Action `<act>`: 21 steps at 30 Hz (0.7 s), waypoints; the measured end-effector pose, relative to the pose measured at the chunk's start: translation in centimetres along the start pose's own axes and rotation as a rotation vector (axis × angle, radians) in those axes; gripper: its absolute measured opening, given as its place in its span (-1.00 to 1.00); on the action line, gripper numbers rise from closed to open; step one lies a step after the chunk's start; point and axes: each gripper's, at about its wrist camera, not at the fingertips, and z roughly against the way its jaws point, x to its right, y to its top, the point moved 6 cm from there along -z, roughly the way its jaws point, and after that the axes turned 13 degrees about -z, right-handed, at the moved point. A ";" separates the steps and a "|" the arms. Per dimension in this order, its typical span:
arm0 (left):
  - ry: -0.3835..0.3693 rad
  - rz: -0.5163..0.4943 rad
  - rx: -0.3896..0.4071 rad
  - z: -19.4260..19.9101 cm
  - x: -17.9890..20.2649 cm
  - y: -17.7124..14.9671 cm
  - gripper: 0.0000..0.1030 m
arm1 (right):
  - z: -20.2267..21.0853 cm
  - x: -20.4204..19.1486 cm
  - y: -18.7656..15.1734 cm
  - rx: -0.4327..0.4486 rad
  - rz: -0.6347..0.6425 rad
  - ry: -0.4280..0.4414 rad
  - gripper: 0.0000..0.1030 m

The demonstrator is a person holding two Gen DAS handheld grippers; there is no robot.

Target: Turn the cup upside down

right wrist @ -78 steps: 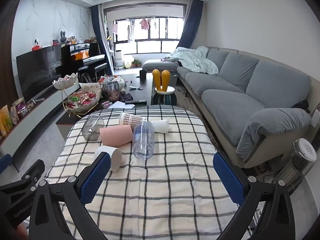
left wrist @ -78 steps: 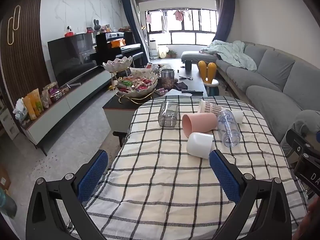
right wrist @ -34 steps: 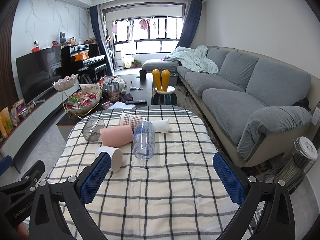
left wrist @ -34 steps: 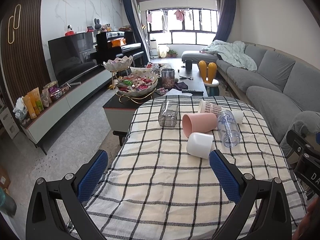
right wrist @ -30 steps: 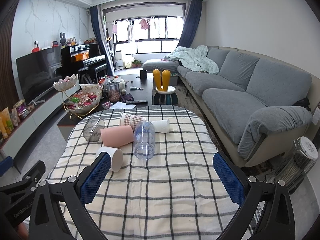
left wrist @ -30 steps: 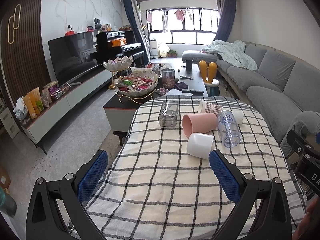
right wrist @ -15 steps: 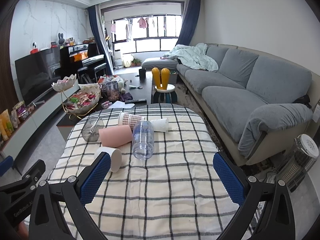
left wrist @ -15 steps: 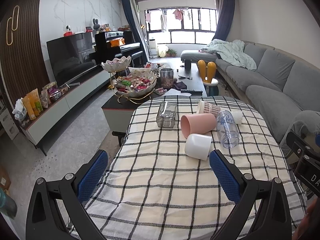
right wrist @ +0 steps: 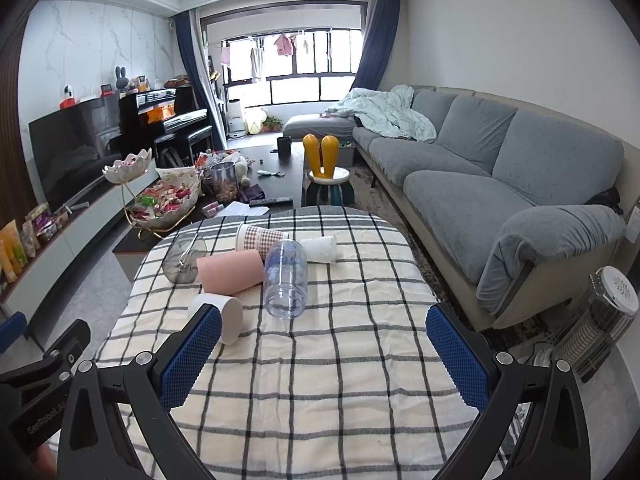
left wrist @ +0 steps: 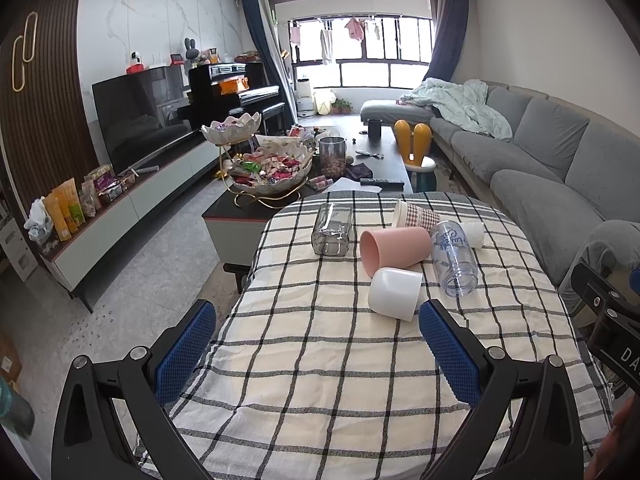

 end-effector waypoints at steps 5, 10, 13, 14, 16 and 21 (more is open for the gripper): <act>0.000 0.001 0.001 0.0 0.0 0.0 1.00 | 0.0 -0.1 0.0 0.000 0.000 0.001 0.99; 0.001 0.001 0.000 -0.1 0.1 0.0 1.00 | -0.2 0.2 0.0 -0.002 0.001 0.002 0.99; 0.002 0.002 0.000 0.0 0.0 0.0 1.00 | -1.0 0.2 -0.6 -0.007 0.005 0.001 0.99; 0.004 0.003 0.000 -0.1 0.0 0.0 1.00 | -1.3 0.1 -0.7 -0.012 0.009 0.002 0.99; 0.014 0.009 -0.005 -0.5 -0.1 0.0 1.00 | -1.7 -0.2 -0.8 -0.021 0.016 0.006 0.99; 0.094 0.052 -0.054 -2.0 -1.2 -0.1 1.00 | -3.8 -2.1 -0.3 -0.077 0.074 0.050 0.99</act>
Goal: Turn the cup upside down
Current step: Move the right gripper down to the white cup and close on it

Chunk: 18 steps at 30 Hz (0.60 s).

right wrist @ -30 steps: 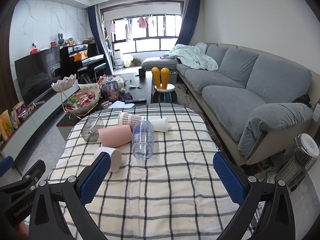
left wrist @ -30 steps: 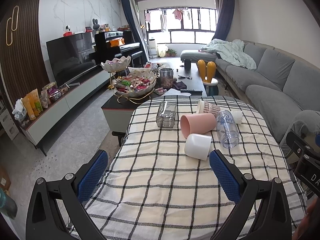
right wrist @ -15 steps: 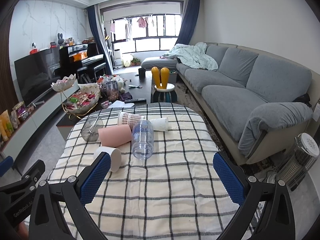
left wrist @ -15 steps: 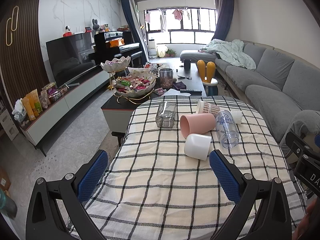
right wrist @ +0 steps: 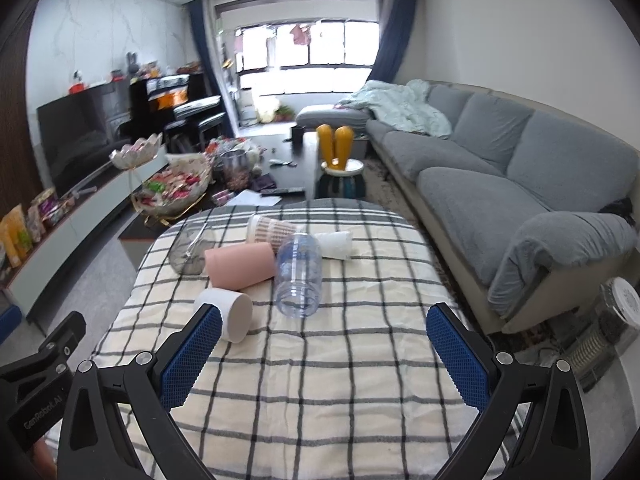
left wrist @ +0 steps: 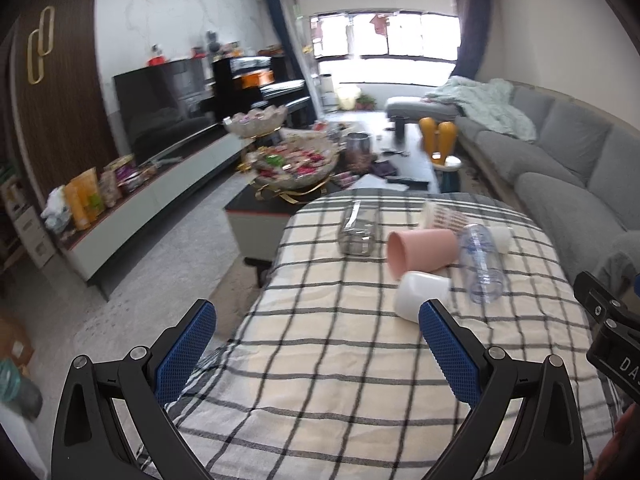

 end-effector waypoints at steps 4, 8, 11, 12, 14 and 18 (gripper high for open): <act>0.063 0.059 -0.053 -1.4 -0.7 -0.2 1.00 | -2.3 -2.1 0.7 -0.052 0.107 0.019 0.99; 0.111 0.120 -0.101 -2.6 -1.5 -0.5 1.00 | -5.5 -4.9 1.0 -0.152 0.239 0.064 0.99; 0.133 0.165 -0.136 -3.4 -2.0 -0.8 1.00 | -7.9 -6.7 0.7 -0.248 0.319 0.101 0.99; 0.136 0.182 -0.149 -3.6 -2.1 -0.9 1.00 | -9.0 -7.6 0.5 -0.290 0.362 0.114 0.99; 0.142 0.215 -0.175 -4.2 -2.1 -1.3 1.00 | -10.9 -9.2 0.0 -0.355 0.447 0.125 0.99; 0.149 0.269 -0.215 -5.0 -2.2 -2.1 1.00 | -13.8 -11.8 -1.7 -0.488 0.628 0.122 0.99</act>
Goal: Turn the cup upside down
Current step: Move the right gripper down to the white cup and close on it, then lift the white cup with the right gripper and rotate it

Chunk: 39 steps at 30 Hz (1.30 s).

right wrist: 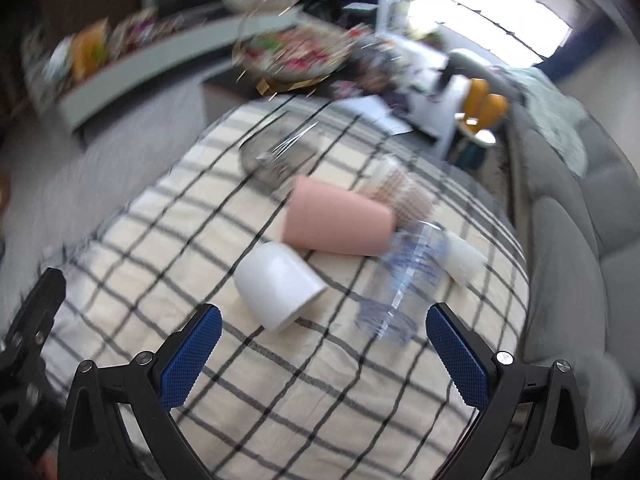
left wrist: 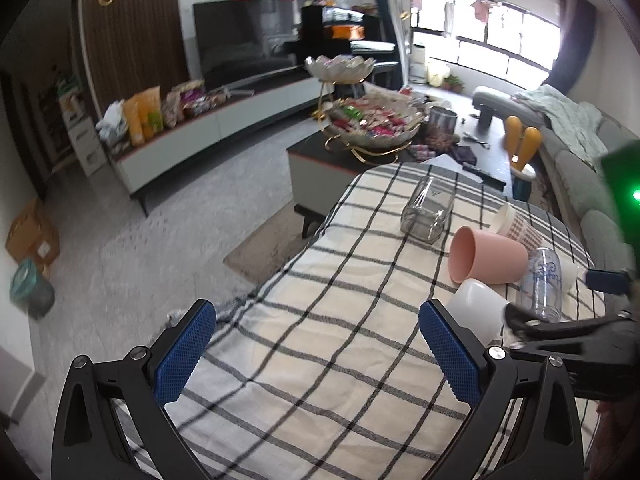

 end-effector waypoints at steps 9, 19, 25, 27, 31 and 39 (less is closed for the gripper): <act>0.018 0.040 -0.115 -3.9 -0.2 -1.0 1.00 | -5.8 -3.5 1.1 -0.207 0.221 -0.029 0.96; 0.006 0.031 -0.181 -6.2 0.0 -1.3 1.00 | -8.9 -4.5 0.5 -0.309 0.252 -0.026 0.50; 0.000 0.027 -0.185 -6.5 -0.5 -1.3 1.00 | -8.3 -4.5 0.6 -0.282 0.217 -0.007 0.46; -0.008 0.017 -0.178 -6.2 -0.7 -1.2 1.00 | -7.5 -4.5 0.5 -0.276 0.183 0.009 0.46; -0.058 -0.006 -0.165 -5.6 -1.7 -0.8 1.00 | -5.6 -4.2 -0.4 -0.274 0.051 0.058 0.46; -0.152 -0.196 -0.001 -2.2 -3.5 1.5 1.00 | -1.4 -2.7 -5.2 -0.308 -0.471 0.290 0.47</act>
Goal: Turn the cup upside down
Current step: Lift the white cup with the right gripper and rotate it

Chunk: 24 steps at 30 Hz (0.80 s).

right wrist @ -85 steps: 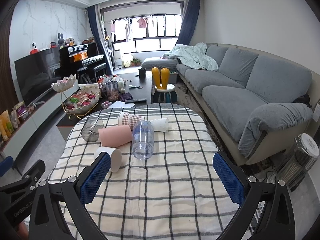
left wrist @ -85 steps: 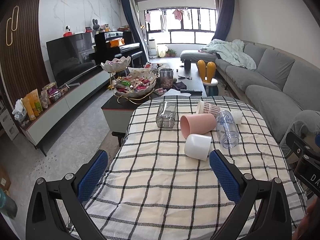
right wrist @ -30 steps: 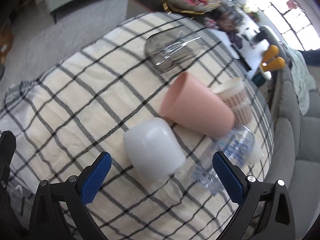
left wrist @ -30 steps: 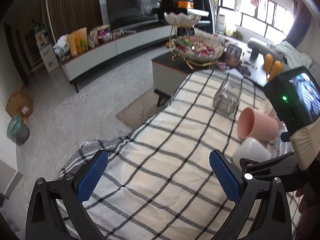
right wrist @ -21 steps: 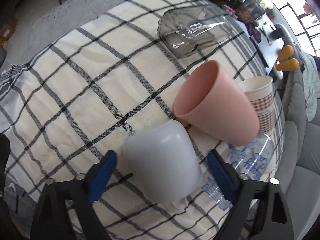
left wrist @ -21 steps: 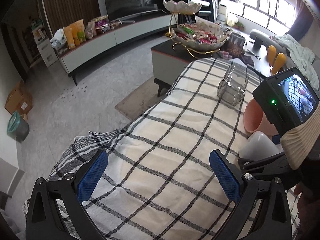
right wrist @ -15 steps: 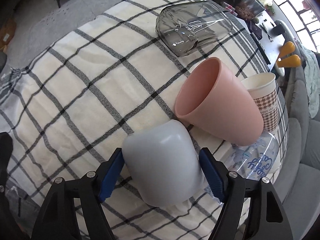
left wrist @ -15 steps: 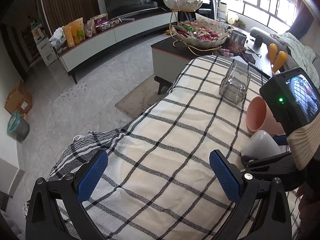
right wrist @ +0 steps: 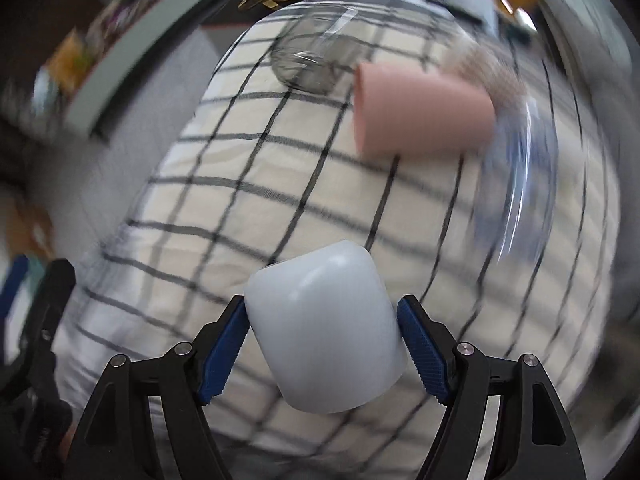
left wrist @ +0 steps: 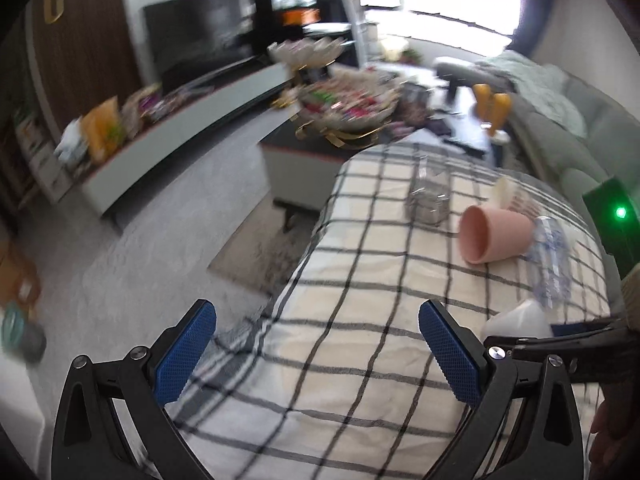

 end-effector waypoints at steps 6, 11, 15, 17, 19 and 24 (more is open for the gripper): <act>-0.065 -0.036 0.043 1.2 -1.9 0.1 1.00 | -1.1 1.6 -4.6 -0.076 -0.384 0.264 0.47; -0.069 -0.067 0.067 0.9 -3.0 0.6 1.00 | -2.0 1.3 -6.4 -0.051 -0.543 0.325 0.47; -0.079 -0.082 0.063 0.0 -3.3 0.7 1.00 | -2.6 1.7 -6.2 -0.036 -0.628 0.345 0.47; -0.069 -0.088 0.053 -0.7 -3.4 0.8 1.00 | -3.1 1.9 -6.0 -0.038 -0.660 0.347 0.47; -0.073 -0.094 0.039 -1.5 -3.3 0.6 1.00 | -3.6 2.2 -6.1 -0.052 -0.693 0.343 0.47; -0.081 -0.111 0.013 -2.7 -2.9 0.2 1.00 | -5.0 2.3 -6.3 -0.084 -0.727 0.341 0.48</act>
